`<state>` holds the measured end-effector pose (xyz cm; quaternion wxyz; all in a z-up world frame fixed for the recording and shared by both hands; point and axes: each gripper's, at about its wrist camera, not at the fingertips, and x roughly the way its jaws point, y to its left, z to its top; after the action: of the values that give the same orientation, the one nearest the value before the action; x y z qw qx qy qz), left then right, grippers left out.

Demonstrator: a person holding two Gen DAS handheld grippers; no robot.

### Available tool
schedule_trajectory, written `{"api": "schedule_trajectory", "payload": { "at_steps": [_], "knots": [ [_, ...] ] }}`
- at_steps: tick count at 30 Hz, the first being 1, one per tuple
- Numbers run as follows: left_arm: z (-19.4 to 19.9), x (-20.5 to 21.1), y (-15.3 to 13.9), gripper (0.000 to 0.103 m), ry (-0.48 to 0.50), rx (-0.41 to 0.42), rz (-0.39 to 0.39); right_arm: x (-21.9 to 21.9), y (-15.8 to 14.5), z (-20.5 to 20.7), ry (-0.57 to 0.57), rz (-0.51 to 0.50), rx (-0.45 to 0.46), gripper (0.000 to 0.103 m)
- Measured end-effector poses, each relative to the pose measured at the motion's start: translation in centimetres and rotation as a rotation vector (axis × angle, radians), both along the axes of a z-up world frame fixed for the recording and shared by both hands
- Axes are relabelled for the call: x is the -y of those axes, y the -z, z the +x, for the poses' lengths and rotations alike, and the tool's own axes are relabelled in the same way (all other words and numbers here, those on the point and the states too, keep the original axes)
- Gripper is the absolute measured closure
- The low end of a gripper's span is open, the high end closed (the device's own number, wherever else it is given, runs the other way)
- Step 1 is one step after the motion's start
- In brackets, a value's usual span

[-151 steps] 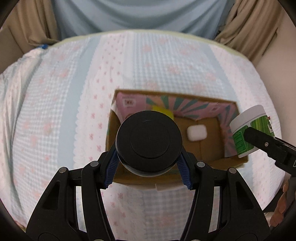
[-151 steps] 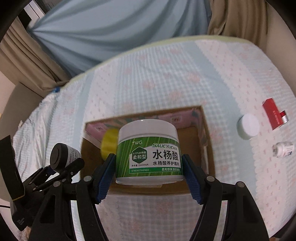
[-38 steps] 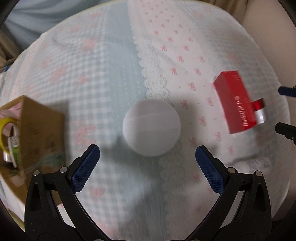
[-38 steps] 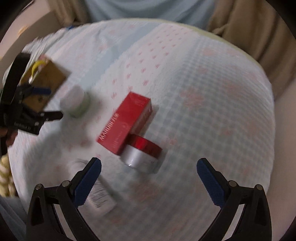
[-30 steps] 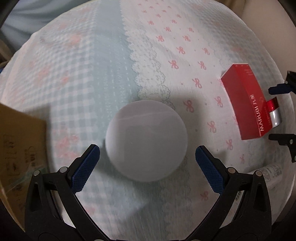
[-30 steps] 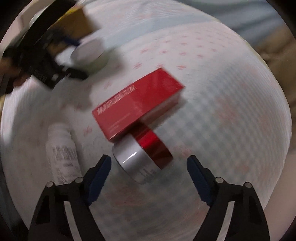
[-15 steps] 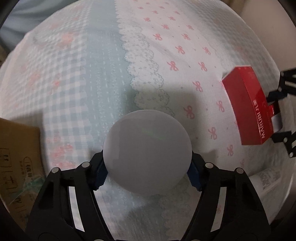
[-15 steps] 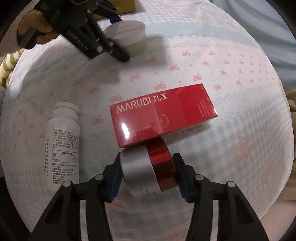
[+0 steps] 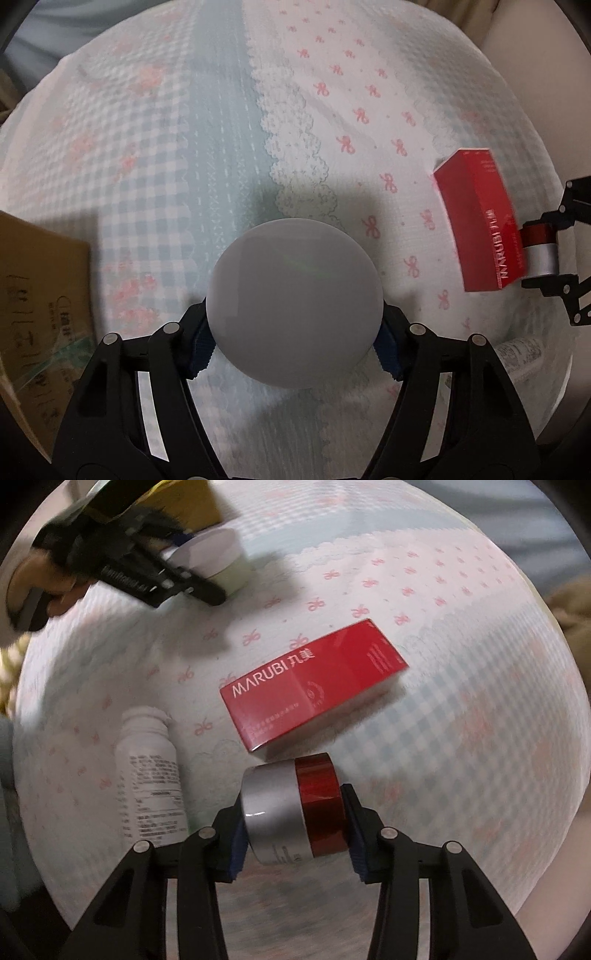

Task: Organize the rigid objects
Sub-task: 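Grasp the white-lidded jar with left tool while right tool grasps the red-and-silver jar, then carry both jars into the cardboard box and open both tools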

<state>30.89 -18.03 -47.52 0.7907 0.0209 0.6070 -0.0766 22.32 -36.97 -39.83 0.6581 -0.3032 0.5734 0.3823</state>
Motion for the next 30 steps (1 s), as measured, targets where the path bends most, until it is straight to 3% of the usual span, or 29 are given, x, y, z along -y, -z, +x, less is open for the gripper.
{"api": "schedule_trajectory", "payload": {
  "at_steps": [4, 9, 16, 23, 30],
  "knots": [
    [-0.7, -0.2, -2.0, 0.035, -0.004, 0.024, -0.013, 1.7, -1.6, 0.5, 0.182, 0.060, -0.038, 0.062],
    [-2.2, -1.1, -5.7, 0.035, -0.025, 0.068, -0.032, 2.9, -5.0, 0.2, 0.351, 0.114, -0.021, 0.062],
    [-5.4, -2.5, -13.5, 0.035, -0.076, 0.157, -0.058, 0.5, -13.5, -2.5, 0.517, 0.191, 0.071, 0.062],
    [-8.6, -7.2, -21.3, 0.035, -0.147, 0.220, -0.054, -4.9, -20.2, -3.1, 0.576, 0.300, 0.134, 0.062],
    [-10.5, -14.2, -26.2, 0.035, -0.198, 0.291, -0.027, -12.6, -24.7, -2.9, 0.634, 0.393, 0.146, 0.062]
  ]
}}
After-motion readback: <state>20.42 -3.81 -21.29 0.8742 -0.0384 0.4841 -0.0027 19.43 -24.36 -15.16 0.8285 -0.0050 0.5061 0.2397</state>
